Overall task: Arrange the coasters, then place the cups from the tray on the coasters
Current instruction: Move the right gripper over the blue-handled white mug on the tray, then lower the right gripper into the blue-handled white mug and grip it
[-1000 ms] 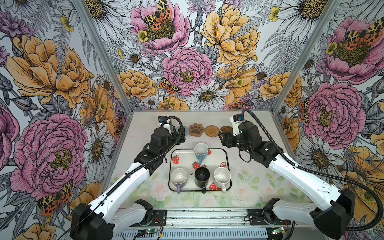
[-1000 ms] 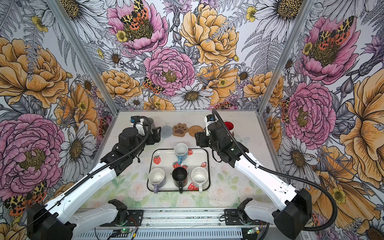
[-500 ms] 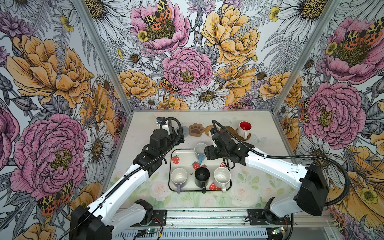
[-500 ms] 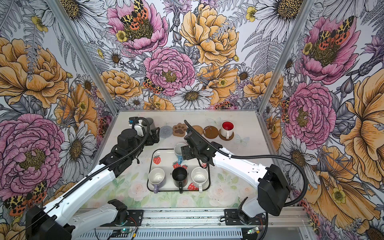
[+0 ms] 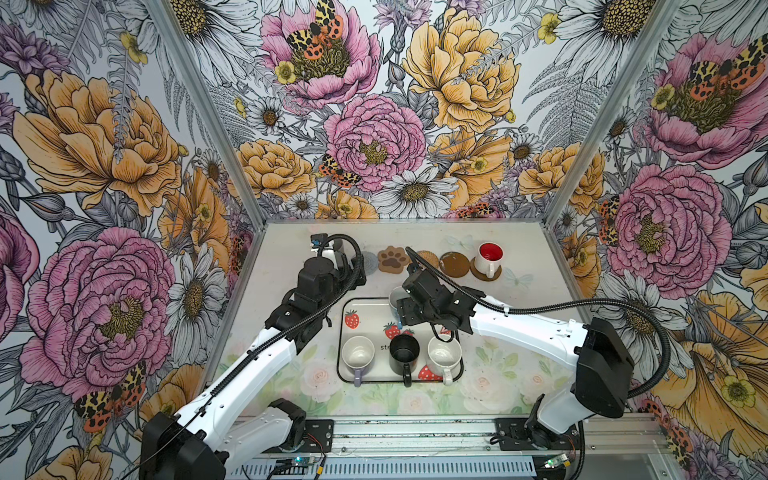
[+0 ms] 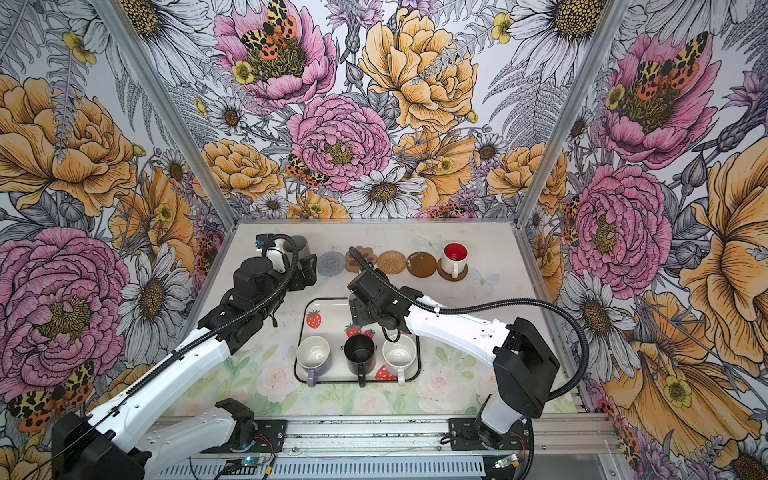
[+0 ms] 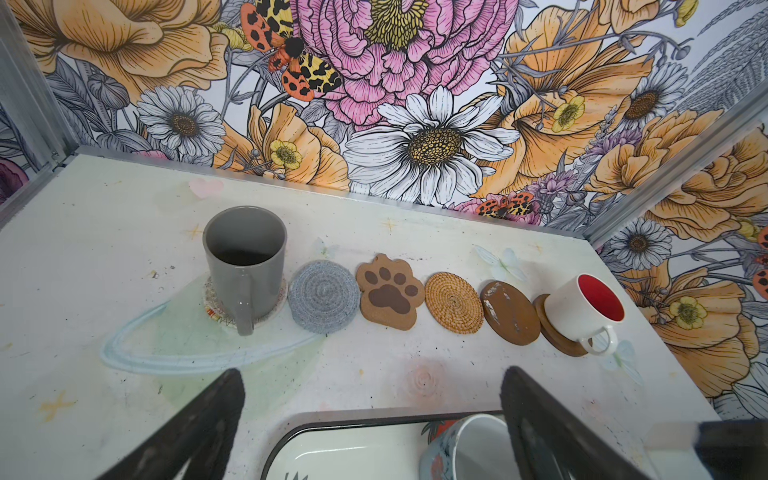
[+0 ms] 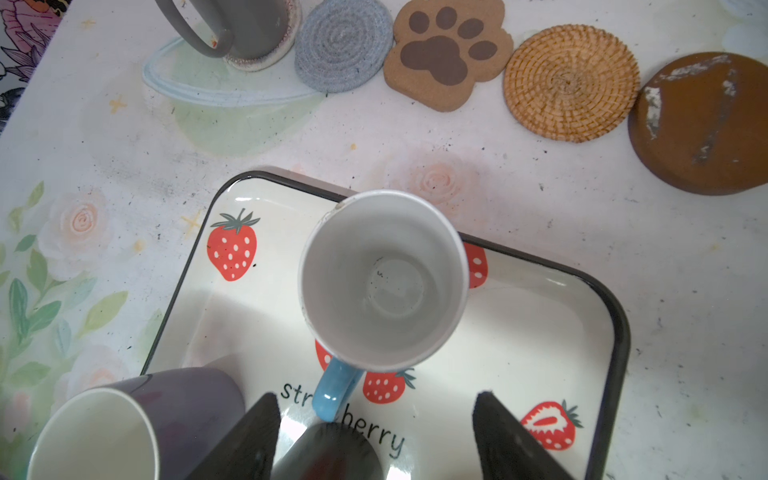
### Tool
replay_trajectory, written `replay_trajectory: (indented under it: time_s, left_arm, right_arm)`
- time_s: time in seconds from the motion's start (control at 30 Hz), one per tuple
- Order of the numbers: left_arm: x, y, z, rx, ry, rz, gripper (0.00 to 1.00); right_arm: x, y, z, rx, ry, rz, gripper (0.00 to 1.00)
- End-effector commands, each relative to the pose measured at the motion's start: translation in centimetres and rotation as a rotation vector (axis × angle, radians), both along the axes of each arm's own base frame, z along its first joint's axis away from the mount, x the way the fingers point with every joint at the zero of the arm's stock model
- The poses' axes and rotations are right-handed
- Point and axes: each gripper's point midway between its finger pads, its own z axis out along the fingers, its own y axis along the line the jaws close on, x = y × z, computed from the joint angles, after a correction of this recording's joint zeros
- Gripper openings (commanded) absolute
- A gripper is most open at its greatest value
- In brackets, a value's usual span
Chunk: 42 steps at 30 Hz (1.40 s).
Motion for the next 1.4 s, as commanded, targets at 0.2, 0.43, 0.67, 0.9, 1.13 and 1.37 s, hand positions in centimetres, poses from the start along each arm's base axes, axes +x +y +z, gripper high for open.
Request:
replay_trajectory:
  time_s: [0.2, 0.43, 0.67, 0.9, 1.13, 1.37]
  left_arm:
    - [0.0, 0.6, -0.7, 0.027, 0.011, 0.006, 0.98]
    - [0.0, 0.8, -0.7, 0.011, 0.006, 0.006, 0.98]
    - [-0.1, 1.1, -0.8, 0.004, 0.004, 0.015, 0.98]
    - [0.0, 1.4, -0.9, 0.001, 0.007, 0.022, 0.98]
    - [0.1, 1.7, -1.4, 0.003, 0.017, 0.027, 0.98]
    - [0.2, 1.8, -1.5, -0.002, 0.02, 0.029, 0.98]
  right_arm:
    - [0.2, 0.5, -1.0, -0.013, 0.019, -0.032, 0.75]
    - [-0.2, 1.1, -1.8, -0.017, 0.041, -0.015, 0.75]
    - [-0.3, 1.8, -2.2, -0.017, 0.055, 0.0, 0.75]
    - [-0.4, 2.4, -3.2, -0.026, 0.078, 0.008, 0.75]
    - [0.0, 2.6, -4.3, -0.044, 0.092, 0.003, 0.75]
    - [0.4, 2.6, -5.3, -0.066, 0.103, -0.009, 0.72]
